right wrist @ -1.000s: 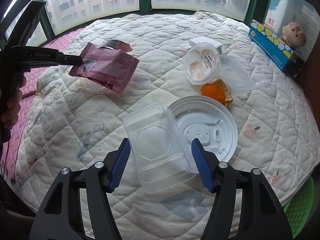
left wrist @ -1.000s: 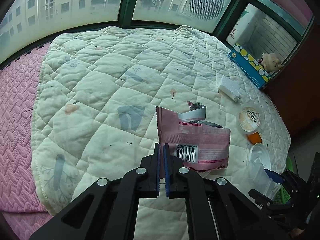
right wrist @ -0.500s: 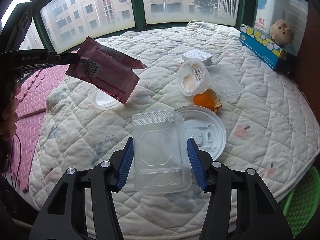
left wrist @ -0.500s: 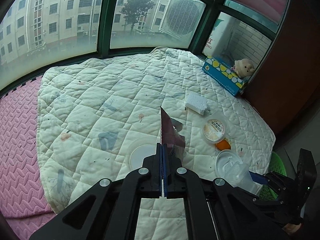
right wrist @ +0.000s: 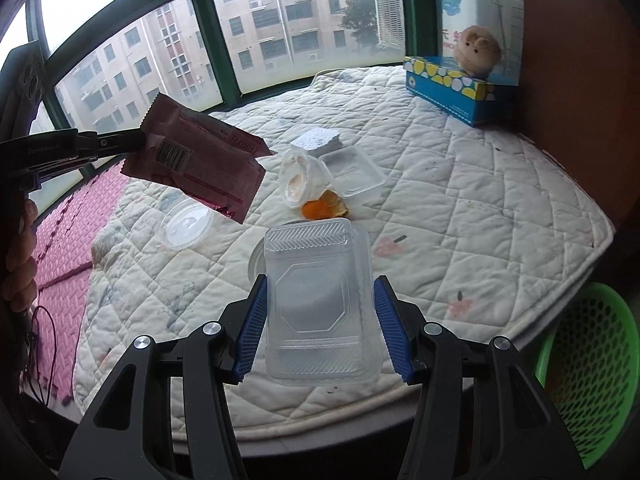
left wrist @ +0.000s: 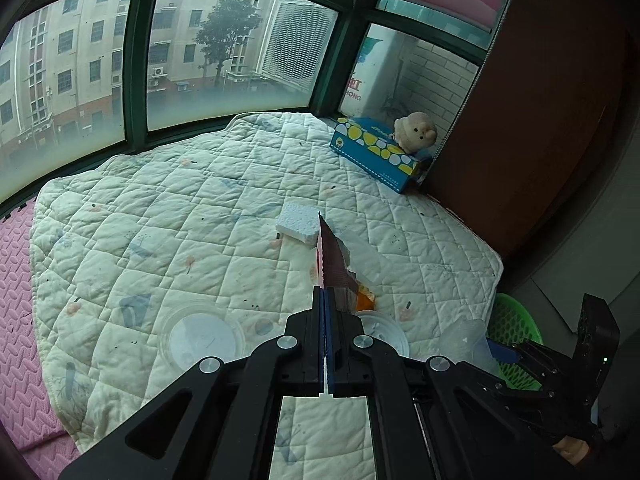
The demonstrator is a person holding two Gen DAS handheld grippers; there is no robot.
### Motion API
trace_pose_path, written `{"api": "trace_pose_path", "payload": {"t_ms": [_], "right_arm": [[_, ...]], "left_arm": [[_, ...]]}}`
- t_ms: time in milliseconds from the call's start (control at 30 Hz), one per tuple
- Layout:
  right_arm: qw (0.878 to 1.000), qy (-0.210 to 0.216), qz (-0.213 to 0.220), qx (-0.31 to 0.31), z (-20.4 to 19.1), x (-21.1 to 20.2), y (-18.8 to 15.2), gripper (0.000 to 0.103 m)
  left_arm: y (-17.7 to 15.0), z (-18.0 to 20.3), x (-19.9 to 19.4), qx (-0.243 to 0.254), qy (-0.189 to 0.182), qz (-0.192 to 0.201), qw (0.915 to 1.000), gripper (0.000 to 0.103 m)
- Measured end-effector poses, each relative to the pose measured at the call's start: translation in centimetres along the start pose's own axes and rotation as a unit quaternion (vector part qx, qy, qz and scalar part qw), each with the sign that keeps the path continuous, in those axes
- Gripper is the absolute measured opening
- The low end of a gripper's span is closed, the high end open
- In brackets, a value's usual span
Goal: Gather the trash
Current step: 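Carry the pink wrapper and clear box toward the green basket with both tools, then open both tools to drop the wrapper and clear box into the green basket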
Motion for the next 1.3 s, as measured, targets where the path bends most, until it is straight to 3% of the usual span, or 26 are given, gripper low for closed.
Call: {"api": "trace_pose_path", "payload": {"t_ms": [367,733,1200,1300], "right_arm": [[0.995,-0.061,0.018,0.077,10.2,-3.1,-1.5,0.053],[0.978,-0.128,0.029,0.159,20.6,-6.7,-4.7,0.054],[0.955,-0.162,0.022,0.246,28.6,-9.3,-8.6,0.055],[0.952,-0.162,0.022,0.259,29.6,-9.7,-9.3,0.064]], "left_arm": [[1.8,11.3,2.7,0.053,-0.074,-0.008,0.9958,0.001],[1.6,24.4,6.8,0.107,-0.150,-0.039,0.9821,0.001],[-1.7,33.6,12.1,0.155,-0.177,-0.098,0.9670,0.001],[-2.9,34.6,13.4,0.161,-0.176,-0.117,0.9641,0.001]]}}
Point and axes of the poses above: each gripper's, at about its wrist camera, not at the fingertips, and x roughly the way its jaws point, z to its right, y to its top, the point moved 9 cm from there along x, roughly the way its jaws point, and after that the axes turned 7 degrees about x, right-handed, at the moved point
